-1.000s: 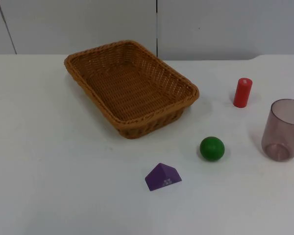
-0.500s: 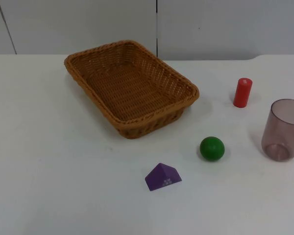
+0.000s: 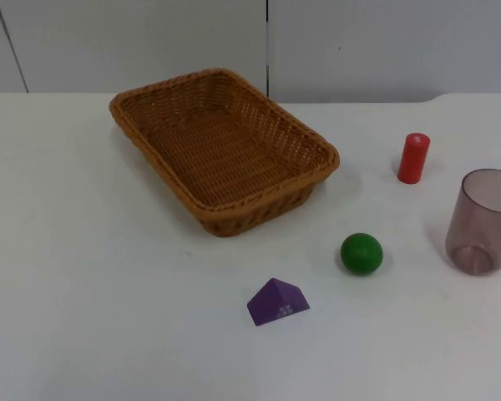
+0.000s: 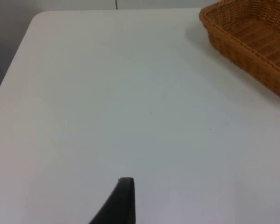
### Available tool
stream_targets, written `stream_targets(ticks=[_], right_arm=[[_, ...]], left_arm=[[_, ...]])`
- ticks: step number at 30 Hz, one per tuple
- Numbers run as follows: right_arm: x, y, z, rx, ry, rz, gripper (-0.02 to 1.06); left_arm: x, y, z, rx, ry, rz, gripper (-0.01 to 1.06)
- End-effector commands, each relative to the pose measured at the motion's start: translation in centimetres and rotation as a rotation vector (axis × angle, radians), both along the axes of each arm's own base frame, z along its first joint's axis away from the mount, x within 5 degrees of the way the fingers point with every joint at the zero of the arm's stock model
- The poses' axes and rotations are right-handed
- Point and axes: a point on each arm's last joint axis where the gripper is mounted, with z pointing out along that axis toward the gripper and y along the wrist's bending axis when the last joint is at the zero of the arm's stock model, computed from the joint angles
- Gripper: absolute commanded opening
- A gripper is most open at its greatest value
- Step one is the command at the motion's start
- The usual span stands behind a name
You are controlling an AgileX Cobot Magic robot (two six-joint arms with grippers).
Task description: Pick up the basket with the left hand and place the triangular block into the basket with the right hand.
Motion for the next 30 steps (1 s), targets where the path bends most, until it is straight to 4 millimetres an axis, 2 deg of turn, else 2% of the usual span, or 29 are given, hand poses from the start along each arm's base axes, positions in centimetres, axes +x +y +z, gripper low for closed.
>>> stream_targets(ticks=[1, 3, 4, 9, 10, 13, 14, 15, 16, 19, 21, 22, 23, 24, 26, 27, 28, 30], right_arm=[[-0.3, 0.0, 0.6, 0.006, -0.028, -0.009, 0.98], [0.4, 0.0, 2.1, 0.022, -0.031, -0.018, 0.98], [0.4, 0.0, 2.1, 0.022, -0.031, -0.018, 0.98], [3.5, 0.2, 6.5, 0.023, -0.076, -0.015, 0.98], [3.5, 0.2, 6.5, 0.023, -0.076, -0.015, 0.98], [5.5, 0.3, 8.7, 0.022, -0.064, -0.015, 0.98], [6.2, 0.3, 9.4, 0.021, -0.054, -0.015, 0.98], [6.2, 0.3, 9.4, 0.021, -0.054, -0.015, 0.98], [6.9, 0.3, 10.0, 0.021, -0.045, -0.015, 0.98], [8.9, 0.5, 11.4, 0.018, -0.021, -0.014, 0.98], [9.4, 0.5, 11.7, 0.015, -0.023, -0.013, 0.98], [9.8, 0.5, 12.0, 0.016, -0.033, -0.013, 0.98], [10.3, 0.6, 12.2, 0.015, -0.038, -0.010, 0.98], [10.3, 0.6, 12.2, 0.015, -0.038, -0.010, 0.98], [11.1, 0.6, 12.5, 0.005, -0.026, -0.005, 0.98], [11.3, 0.6, 12.6, -0.003, -0.022, -0.003, 0.98], [11.3, 0.6, 12.6, -0.003, -0.022, -0.003, 0.98], [11.6, 0.6, 12.6, -0.008, -0.028, 0.000, 0.98]], left_arm=[[0.2, 0.2, 1.1, -0.028, -0.016, 0.043, 1.05], [1.4, 0.4, 3.0, -0.017, -0.037, 0.067, 1.05], [1.4, 0.4, 3.0, -0.017, -0.037, 0.067, 1.05], [6.2, 0.5, 9.8, -0.002, -0.146, 0.074, 1.05], [6.2, 0.5, 9.8, -0.002, -0.146, 0.074, 1.05], [9.7, 0.4, 12.5, -0.002, -0.115, 0.068, 1.05], [10.5, 0.3, 13.0, -0.013, -0.105, 0.062, 1.05], [10.5, 0.3, 13.0, -0.013, -0.105, 0.062, 1.05], [11.7, 0.3, 13.4, -0.022, -0.090, 0.058, 1.05], [15.9, -0.2, 13.1, -0.073, -0.042, 0.039, 1.05], [16.6, -0.2, 12.9, -0.077, -0.036, 0.036, 1.05], [18.8, -0.3, 11.9, -0.085, 0.002, 0.032, 1.05], [20.0, -0.5, 11.4, -0.112, 0.018, 0.028, 1.05], [20.0, -0.5, 11.4, -0.112, 0.018, 0.028, 1.05], [23.4, -0.8, 9.3, -0.157, 0.082, 0.024, 1.05], [24.5, -1.0, 8.6, -0.178, 0.096, 0.016, 1.05], [24.5, -1.0, 8.6, -0.178, 0.096, 0.016, 1.05], [26.8, -1.4, 6.6, -0.226, 0.153, 0.007, 1.05]])
